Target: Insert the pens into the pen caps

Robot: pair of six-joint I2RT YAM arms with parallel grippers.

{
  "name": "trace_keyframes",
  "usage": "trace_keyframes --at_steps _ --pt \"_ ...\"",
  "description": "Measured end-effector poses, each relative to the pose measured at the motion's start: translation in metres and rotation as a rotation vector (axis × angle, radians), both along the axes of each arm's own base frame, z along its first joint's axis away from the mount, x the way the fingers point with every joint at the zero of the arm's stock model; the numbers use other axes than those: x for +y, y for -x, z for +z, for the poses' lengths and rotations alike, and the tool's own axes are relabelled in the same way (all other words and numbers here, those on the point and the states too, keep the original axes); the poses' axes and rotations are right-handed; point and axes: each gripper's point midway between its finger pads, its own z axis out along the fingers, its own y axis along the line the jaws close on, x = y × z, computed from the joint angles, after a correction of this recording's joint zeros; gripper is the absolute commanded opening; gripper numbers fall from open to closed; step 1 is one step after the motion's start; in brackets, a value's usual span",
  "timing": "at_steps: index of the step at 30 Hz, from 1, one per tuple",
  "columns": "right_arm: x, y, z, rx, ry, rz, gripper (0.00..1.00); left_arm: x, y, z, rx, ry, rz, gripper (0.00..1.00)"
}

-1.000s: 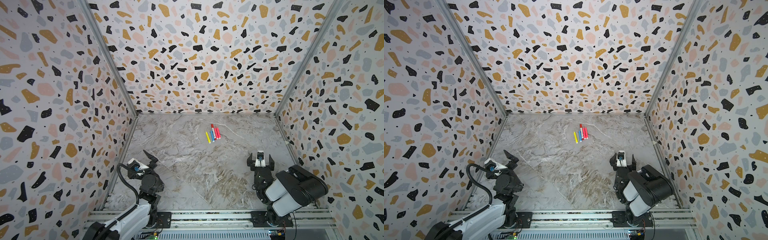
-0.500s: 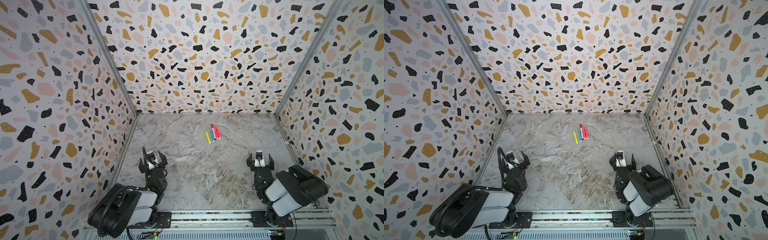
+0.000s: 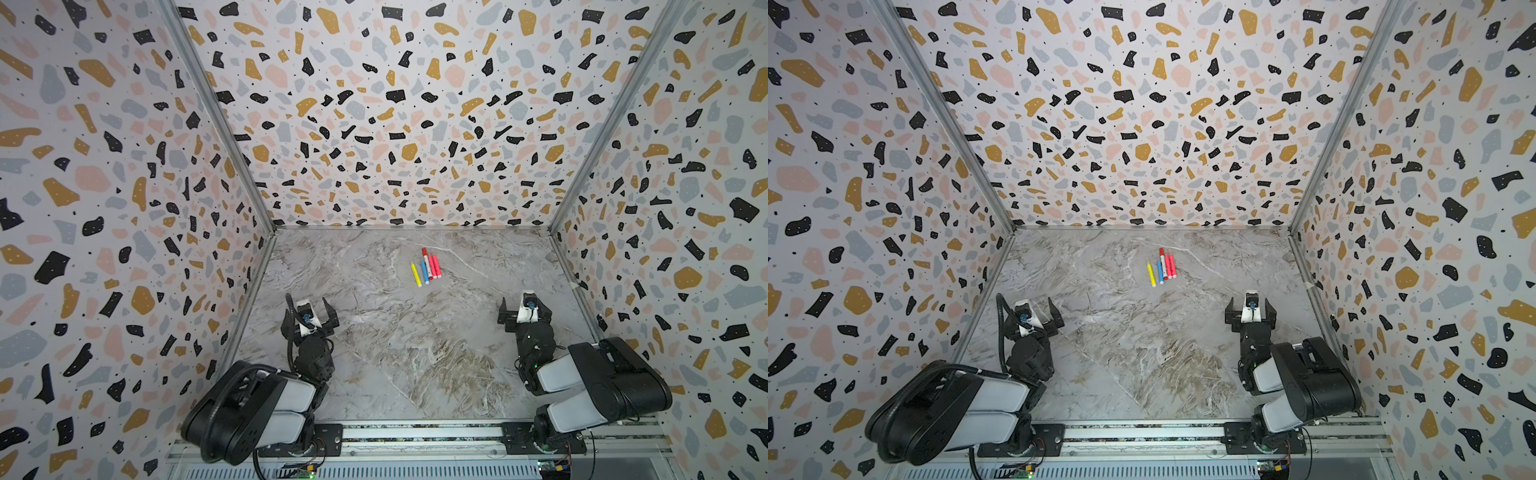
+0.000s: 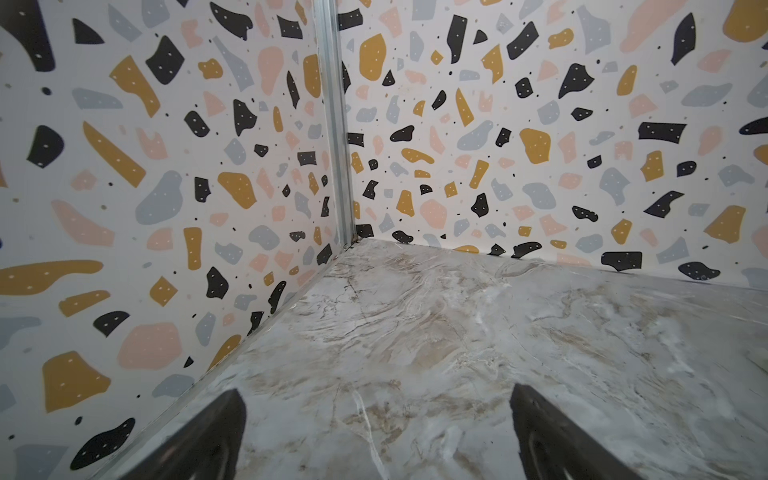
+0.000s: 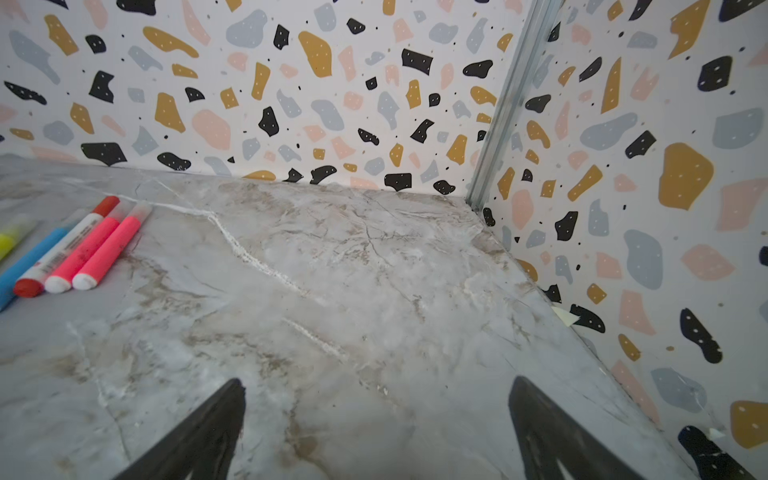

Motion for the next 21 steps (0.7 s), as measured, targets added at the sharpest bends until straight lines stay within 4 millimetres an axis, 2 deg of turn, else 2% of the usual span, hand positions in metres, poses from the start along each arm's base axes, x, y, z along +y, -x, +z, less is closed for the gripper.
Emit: trace_keyframes --at_steps 2,5,7,10,15,21 --pt "0.001 0.0 0.002 -0.01 -0.003 0.003 0.99 -0.003 -0.002 -0.017 0.065 -0.036 -0.012 0.99" --pt "-0.001 -0.003 0.004 -0.014 -0.01 -0.001 0.99 0.0 -0.005 -0.026 0.109 -0.044 -0.012 1.0" --pt "-0.004 -0.013 0.005 -0.001 -0.026 -0.004 0.99 0.016 -0.016 -0.016 0.094 -0.009 0.032 0.99" --pt "-0.012 -0.024 0.01 -0.005 -0.053 -0.017 0.99 0.029 -0.028 -0.007 0.071 0.027 0.064 1.0" --pt "-0.012 -0.024 0.002 0.03 -0.066 -0.013 0.99 0.025 -0.03 -0.019 0.121 0.037 0.038 0.99" --pt "-0.01 -0.025 0.0 0.036 -0.074 0.0 0.99 0.023 -0.03 -0.022 0.133 0.047 0.023 0.99"
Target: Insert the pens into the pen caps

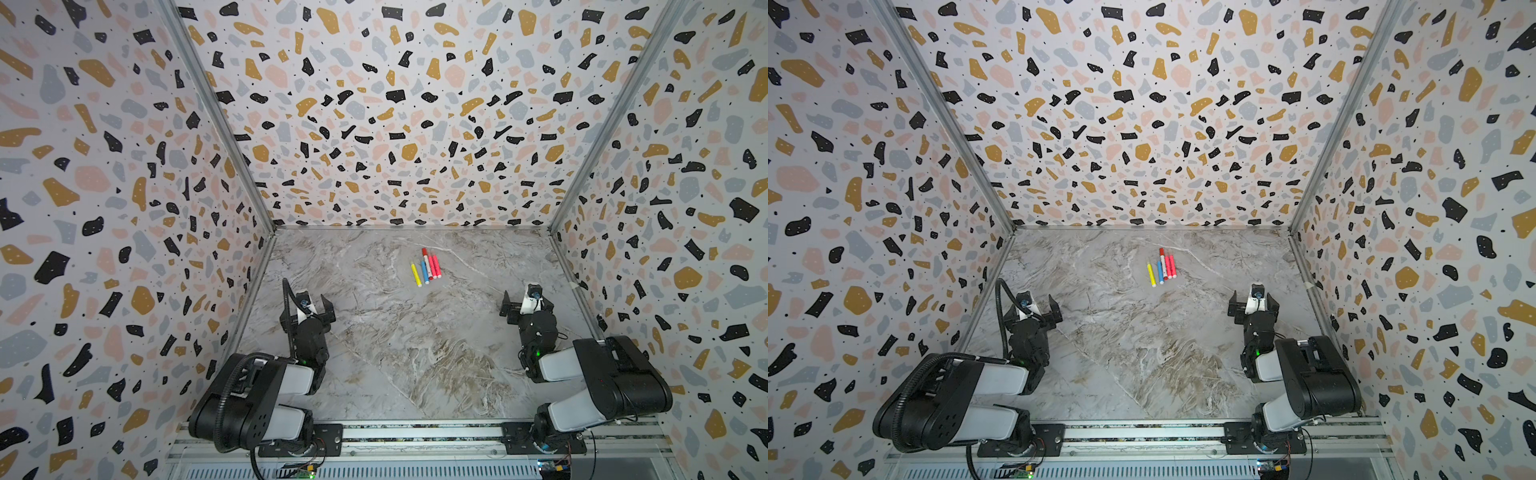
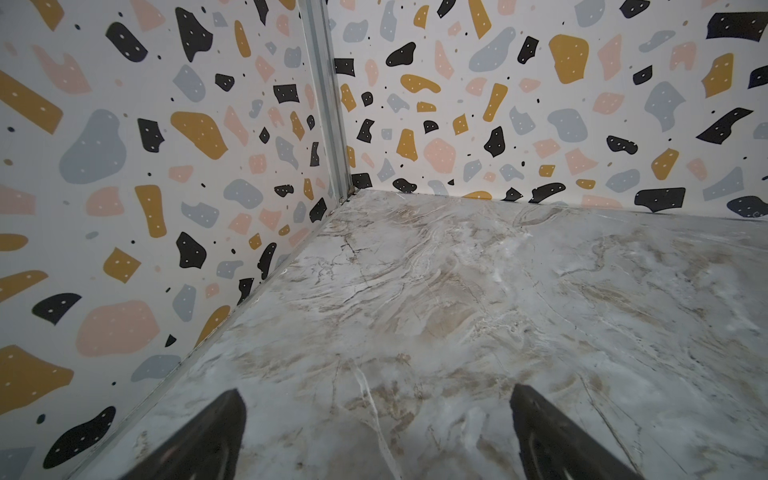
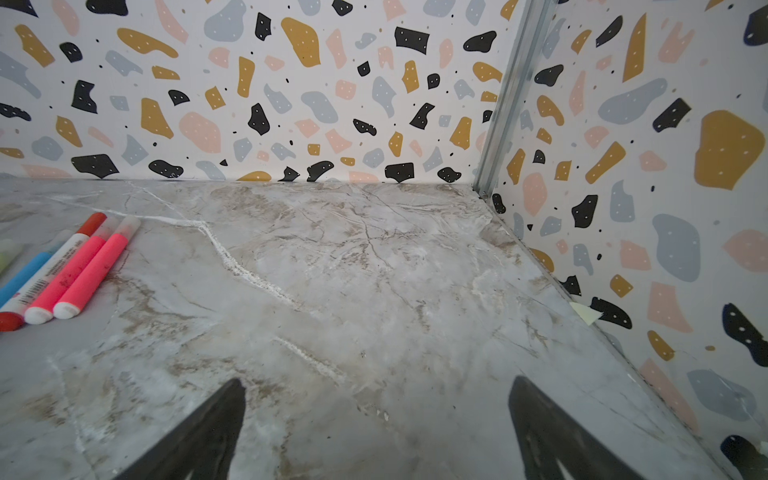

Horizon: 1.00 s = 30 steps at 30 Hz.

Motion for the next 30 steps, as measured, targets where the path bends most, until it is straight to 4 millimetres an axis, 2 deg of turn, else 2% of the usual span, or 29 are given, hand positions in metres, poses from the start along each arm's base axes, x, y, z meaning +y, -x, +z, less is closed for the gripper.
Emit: trace_keyframes --at_steps 7,15,30 --pt "0.0 0.0 0.0 0.001 0.0 0.001 0.99 0.001 0.0 0.0 -0.001 0.003 0.005 1.0" --pt "0.0 0.0 0.0 0.001 0.0 0.001 0.99 0.014 0.002 -0.006 0.016 0.004 0.053 0.99" --pt "0.0 0.0 0.0 0.001 -0.001 0.002 0.99 0.015 0.003 -0.006 0.012 0.015 0.058 1.0"
